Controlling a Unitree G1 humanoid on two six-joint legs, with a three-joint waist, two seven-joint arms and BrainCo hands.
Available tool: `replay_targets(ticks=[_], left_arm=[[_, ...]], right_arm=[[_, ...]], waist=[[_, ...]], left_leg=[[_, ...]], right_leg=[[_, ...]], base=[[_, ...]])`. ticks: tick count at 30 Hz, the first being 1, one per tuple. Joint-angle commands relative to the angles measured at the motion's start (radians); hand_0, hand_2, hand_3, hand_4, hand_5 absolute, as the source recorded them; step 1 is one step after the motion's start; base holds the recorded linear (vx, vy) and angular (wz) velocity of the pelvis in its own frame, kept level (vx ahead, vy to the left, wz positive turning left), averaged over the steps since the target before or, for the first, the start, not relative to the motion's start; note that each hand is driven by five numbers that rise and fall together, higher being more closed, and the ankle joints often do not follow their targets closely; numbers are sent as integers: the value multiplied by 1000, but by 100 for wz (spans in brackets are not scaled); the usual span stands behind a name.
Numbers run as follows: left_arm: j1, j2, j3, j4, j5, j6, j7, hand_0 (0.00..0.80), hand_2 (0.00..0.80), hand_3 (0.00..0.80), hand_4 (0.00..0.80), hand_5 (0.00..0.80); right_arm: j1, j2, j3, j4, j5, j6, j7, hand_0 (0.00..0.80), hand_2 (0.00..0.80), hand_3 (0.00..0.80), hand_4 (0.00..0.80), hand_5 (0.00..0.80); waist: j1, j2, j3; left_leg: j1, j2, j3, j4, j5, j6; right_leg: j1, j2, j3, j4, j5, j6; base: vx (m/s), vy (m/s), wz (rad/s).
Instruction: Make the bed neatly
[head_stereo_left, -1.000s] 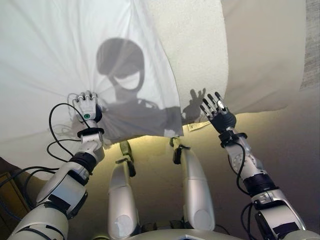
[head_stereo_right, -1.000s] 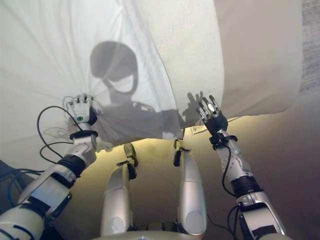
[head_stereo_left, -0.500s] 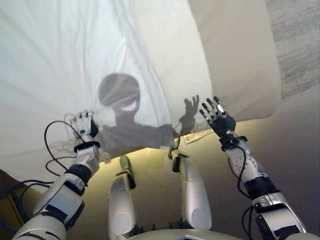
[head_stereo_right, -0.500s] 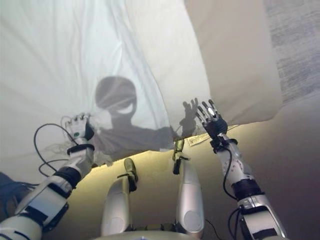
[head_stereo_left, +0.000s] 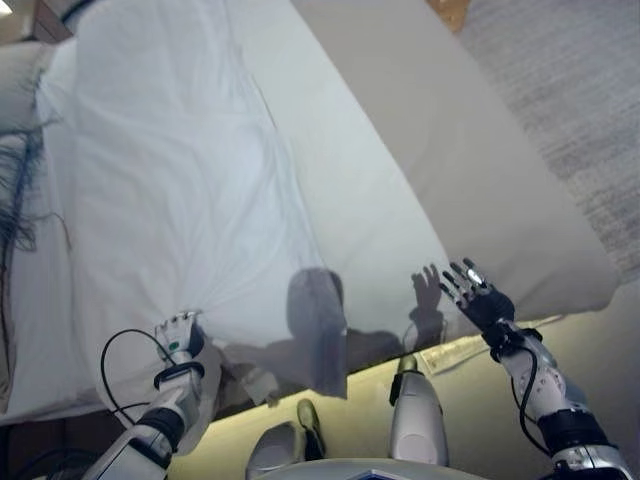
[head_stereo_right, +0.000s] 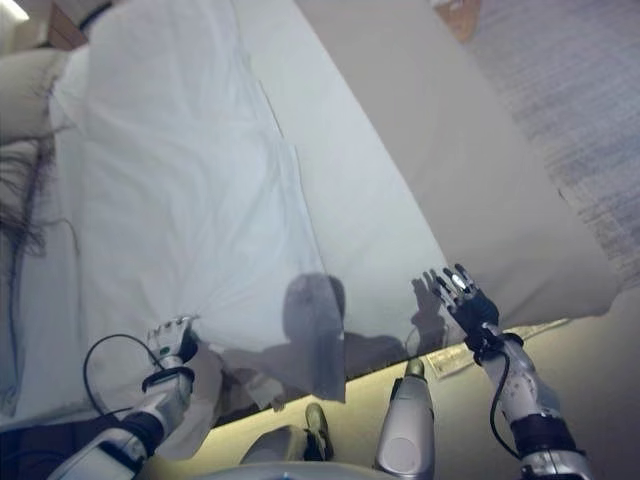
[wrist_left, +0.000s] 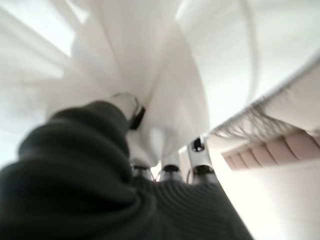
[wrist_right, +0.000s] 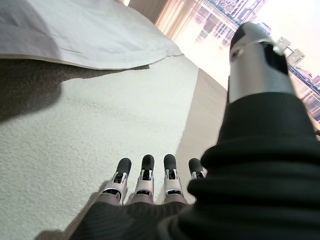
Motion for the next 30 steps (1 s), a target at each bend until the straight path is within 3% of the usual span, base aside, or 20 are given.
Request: replay_targets(ticks=[1, 7, 12, 17, 23, 27, 28, 29, 30], left_arm=[[63, 80, 109, 4, 52, -14, -11, 800, 800, 800, 800, 800], [152, 48, 126, -25, 119, -51, -62, 800, 800, 800, 800, 800], [198, 75, 173, -49, 196, -61, -62, 800, 800, 800, 800, 800], [241, 117, 207, -59, 190, -38, -113, 800, 800, 800, 800, 800], [254, 83, 190, 6, 159, -9, -184, 800, 800, 800, 800, 800], [264, 62, 193, 33, 176, 1, -211, 800, 800, 800, 800, 800], [266, 62, 195, 39, 183, 0, -226, 772, 772, 772, 772, 772], [264, 61, 195, 49, 187, 1, -247, 511, 511, 511, 511, 511], [265, 59, 193, 58, 187, 4, -253, 0, 0, 0, 0, 0]], right_arm=[[31, -3, -76, -69, -33, 17, 45, 0, 0, 0, 0, 0], [98, 26, -115, -91, -68, 70, 34, 0, 0, 0, 0, 0], [125, 84, -110, -88, -56, 47, 34, 0, 0, 0, 0, 0], [146, 117, -108, -73, -66, 21, 36, 0, 0, 0, 0, 0], [127, 106, -93, -73, -68, 32, 13, 0, 0, 0, 0, 0], [123, 118, -85, -74, -66, 35, 11, 0, 0, 0, 0, 0], [122, 123, -82, -71, -62, 29, 10, 0, 0, 0, 0, 0], [121, 132, -75, -64, -61, 16, 13, 0, 0, 0, 0, 0], [120, 138, -71, -58, -63, 11, 15, 0, 0, 0, 0, 0]], waist=[[3, -43, -13], [11, -37, -47], [34, -71, -60], [47, -76, -64], [56, -64, -56], [67, -80, -58], [70, -85, -58], [74, -91, -58], [76, -94, -59]], left_leg=[[-32, 9, 35, 38, 24, -79], [43, 2, 36, 14, 19, -76], [76, 17, 41, -13, 15, -75], [96, 24, 31, -30, 22, -76], [94, 16, 1, -21, 26, -77], [96, 23, 1, -27, 23, -78], [95, 26, 0, -25, 23, -78], [95, 30, 0, -25, 22, -78], [97, 33, -1, -26, 23, -79]], right_leg=[[286, -32, -53, -407, 239, 113], [376, -34, -73, -426, 231, 116], [422, -15, -91, -472, 246, 123], [438, -6, -98, -474, 247, 124], [432, -7, -102, -447, 235, 117], [439, -3, -107, -461, 239, 122], [441, -2, -109, -463, 241, 124], [443, -2, -111, -465, 242, 127], [447, -1, -112, -467, 243, 129]], base=[[203, 63, 9], [141, 8, 9], [-3, -141, 7], [0, -46, 2], [10, 65, 16], [-17, -7, 6], [-32, -64, -2], [-27, -60, -4], [-4, -49, -4]])
